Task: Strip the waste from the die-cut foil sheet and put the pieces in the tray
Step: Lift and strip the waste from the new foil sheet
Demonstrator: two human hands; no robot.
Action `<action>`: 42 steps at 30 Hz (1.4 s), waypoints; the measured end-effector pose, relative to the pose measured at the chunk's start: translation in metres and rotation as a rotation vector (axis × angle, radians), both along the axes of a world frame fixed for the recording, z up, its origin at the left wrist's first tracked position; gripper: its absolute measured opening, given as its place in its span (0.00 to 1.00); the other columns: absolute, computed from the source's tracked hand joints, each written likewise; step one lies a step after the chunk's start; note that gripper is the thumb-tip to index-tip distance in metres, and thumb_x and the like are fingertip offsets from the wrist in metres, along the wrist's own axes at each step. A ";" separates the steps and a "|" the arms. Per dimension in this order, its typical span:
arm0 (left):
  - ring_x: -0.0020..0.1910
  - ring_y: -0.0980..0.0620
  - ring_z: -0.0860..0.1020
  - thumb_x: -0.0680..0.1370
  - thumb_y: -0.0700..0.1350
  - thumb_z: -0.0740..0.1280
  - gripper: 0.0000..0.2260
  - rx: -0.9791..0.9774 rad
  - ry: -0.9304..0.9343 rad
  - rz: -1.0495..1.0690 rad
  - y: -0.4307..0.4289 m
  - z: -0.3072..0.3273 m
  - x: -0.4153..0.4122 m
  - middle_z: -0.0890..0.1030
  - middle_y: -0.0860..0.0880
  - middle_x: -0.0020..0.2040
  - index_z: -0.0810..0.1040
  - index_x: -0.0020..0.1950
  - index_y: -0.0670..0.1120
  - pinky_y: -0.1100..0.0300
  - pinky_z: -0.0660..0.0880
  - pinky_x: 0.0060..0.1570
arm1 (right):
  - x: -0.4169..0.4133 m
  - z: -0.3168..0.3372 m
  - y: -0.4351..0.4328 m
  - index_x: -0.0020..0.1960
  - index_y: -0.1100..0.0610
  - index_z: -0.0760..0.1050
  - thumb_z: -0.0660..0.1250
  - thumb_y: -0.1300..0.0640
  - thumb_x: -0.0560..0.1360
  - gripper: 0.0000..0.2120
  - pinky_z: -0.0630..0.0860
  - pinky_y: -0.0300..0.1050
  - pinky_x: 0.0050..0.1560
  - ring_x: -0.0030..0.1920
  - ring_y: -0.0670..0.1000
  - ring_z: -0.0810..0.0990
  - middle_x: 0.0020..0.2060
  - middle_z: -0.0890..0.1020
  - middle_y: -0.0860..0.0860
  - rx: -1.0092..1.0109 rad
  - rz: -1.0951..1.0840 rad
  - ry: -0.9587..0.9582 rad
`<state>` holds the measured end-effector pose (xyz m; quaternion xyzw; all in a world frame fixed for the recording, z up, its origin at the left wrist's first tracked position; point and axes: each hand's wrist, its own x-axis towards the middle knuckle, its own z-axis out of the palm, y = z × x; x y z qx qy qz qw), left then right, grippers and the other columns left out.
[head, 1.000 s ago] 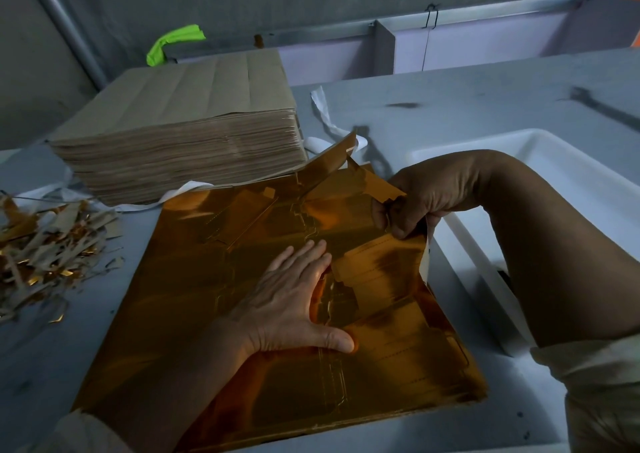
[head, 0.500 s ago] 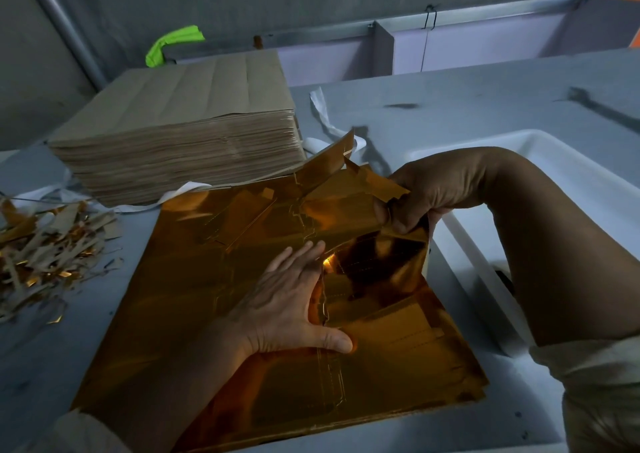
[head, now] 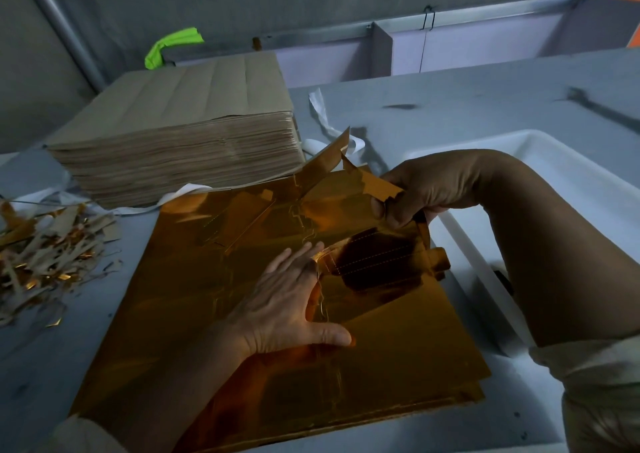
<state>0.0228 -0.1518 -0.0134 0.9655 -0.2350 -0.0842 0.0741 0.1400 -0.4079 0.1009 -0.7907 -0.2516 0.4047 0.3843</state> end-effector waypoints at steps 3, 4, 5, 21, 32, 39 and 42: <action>0.75 0.66 0.35 0.58 0.86 0.40 0.60 -0.104 0.012 0.036 0.000 0.001 -0.001 0.41 0.55 0.80 0.42 0.81 0.50 0.59 0.35 0.76 | 0.000 -0.001 0.001 0.48 0.52 0.80 0.67 0.69 0.76 0.12 0.83 0.46 0.45 0.48 0.54 0.86 0.46 0.87 0.47 0.016 -0.029 -0.005; 0.73 0.71 0.34 0.58 0.86 0.41 0.59 -0.168 0.028 0.058 0.000 0.002 -0.002 0.42 0.57 0.80 0.44 0.81 0.51 0.65 0.33 0.73 | 0.000 -0.001 0.001 0.50 0.54 0.79 0.67 0.69 0.76 0.11 0.83 0.45 0.44 0.48 0.54 0.86 0.46 0.87 0.48 0.012 -0.037 -0.014; 0.70 0.74 0.34 0.57 0.86 0.42 0.59 -0.234 0.051 0.085 0.000 0.003 -0.003 0.43 0.58 0.79 0.45 0.81 0.53 0.68 0.32 0.70 | 0.000 -0.002 0.002 0.51 0.54 0.79 0.67 0.69 0.76 0.11 0.83 0.45 0.44 0.48 0.54 0.86 0.47 0.86 0.48 0.008 -0.041 -0.016; 0.60 0.55 0.79 0.74 0.51 0.66 0.14 -1.169 0.301 0.534 0.000 0.020 0.003 0.82 0.55 0.59 0.81 0.51 0.42 0.42 0.69 0.68 | -0.003 -0.006 0.013 0.53 0.52 0.76 0.67 0.67 0.77 0.12 0.81 0.40 0.40 0.43 0.49 0.86 0.41 0.86 0.43 -0.072 0.026 -0.056; 0.51 0.61 0.81 0.80 0.45 0.64 0.07 -1.053 0.315 0.597 -0.003 0.015 0.006 0.84 0.57 0.51 0.83 0.51 0.49 0.61 0.74 0.50 | -0.004 -0.006 0.016 0.47 0.53 0.75 0.65 0.69 0.77 0.11 0.78 0.38 0.35 0.33 0.43 0.83 0.31 0.83 0.41 -0.077 0.026 -0.046; 0.57 0.47 0.80 0.81 0.45 0.62 0.09 -1.101 0.350 0.621 -0.002 0.018 0.004 0.83 0.47 0.53 0.81 0.55 0.45 0.42 0.72 0.65 | -0.007 -0.005 0.014 0.46 0.55 0.75 0.65 0.71 0.76 0.11 0.77 0.37 0.35 0.33 0.43 0.82 0.32 0.82 0.43 -0.075 0.044 -0.040; 0.55 0.48 0.81 0.81 0.44 0.61 0.10 -1.112 0.328 0.617 -0.001 0.017 0.005 0.84 0.48 0.52 0.80 0.54 0.42 0.45 0.74 0.62 | -0.006 -0.004 0.012 0.48 0.58 0.75 0.65 0.71 0.76 0.09 0.79 0.39 0.38 0.36 0.45 0.83 0.37 0.82 0.48 -0.063 0.022 -0.068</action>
